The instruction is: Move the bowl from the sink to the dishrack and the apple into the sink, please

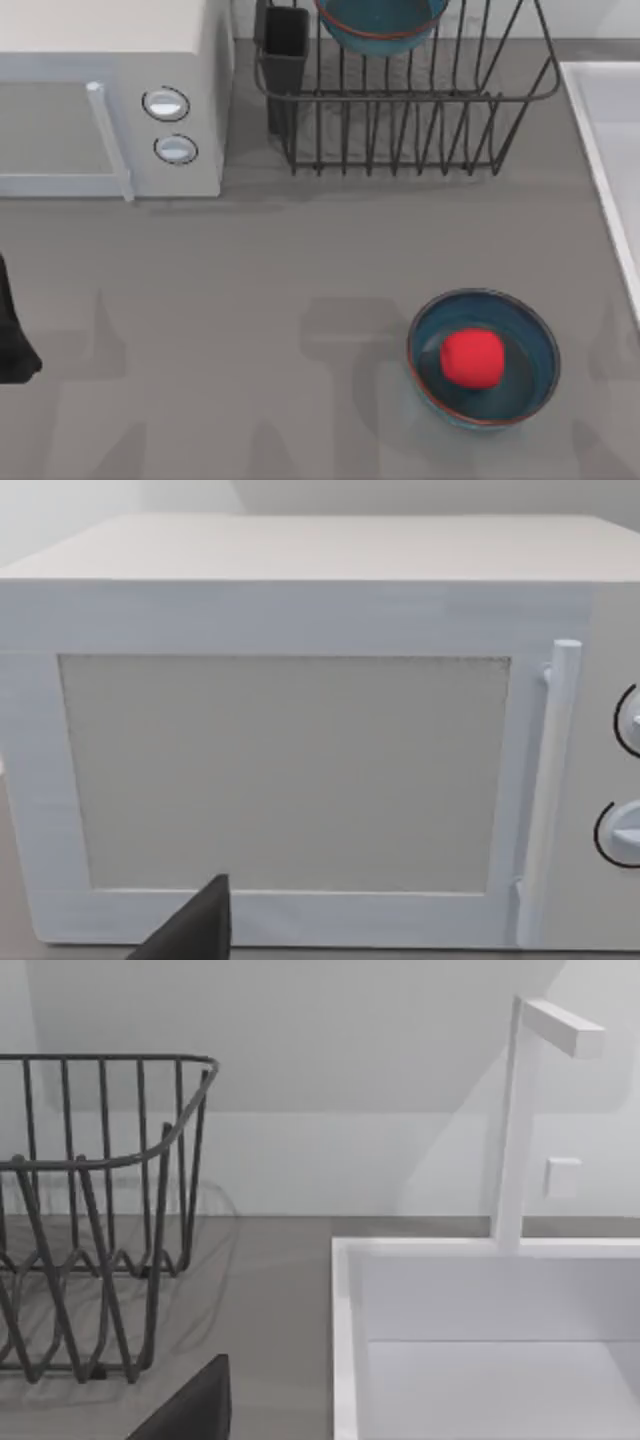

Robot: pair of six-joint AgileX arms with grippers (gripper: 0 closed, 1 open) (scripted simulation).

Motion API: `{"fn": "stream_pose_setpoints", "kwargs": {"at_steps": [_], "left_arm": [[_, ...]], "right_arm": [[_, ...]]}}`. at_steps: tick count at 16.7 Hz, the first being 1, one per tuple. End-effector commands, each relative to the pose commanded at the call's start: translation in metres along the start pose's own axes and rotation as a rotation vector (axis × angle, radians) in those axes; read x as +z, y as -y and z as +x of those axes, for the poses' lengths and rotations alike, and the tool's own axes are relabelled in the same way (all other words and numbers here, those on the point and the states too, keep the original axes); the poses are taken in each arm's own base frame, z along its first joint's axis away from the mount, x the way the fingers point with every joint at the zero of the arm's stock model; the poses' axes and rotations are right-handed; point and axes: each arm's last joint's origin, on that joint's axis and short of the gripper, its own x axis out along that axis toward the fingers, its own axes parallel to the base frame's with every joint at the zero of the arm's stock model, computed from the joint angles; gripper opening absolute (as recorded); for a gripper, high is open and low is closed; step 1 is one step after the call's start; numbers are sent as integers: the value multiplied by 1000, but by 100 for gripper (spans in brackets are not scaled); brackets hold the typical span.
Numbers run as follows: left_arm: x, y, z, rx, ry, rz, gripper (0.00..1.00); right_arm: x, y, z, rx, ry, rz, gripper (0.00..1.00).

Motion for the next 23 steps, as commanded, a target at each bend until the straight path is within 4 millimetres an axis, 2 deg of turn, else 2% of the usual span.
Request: {"fn": "stream_pose_setpoints", "kwargs": {"at_steps": [18, 20, 23], "left_arm": [[0, 0, 0, 0, 0, 0, 100], [0, 0, 0, 0, 0, 0, 100], [0, 0, 0, 0, 0, 0, 100]], "right_arm": [[0, 0, 0, 0, 0, 0, 100], [6, -1, 0, 12, -25, 14, 100], [29, -8, 3, 61, -124, 63, 100]]}}
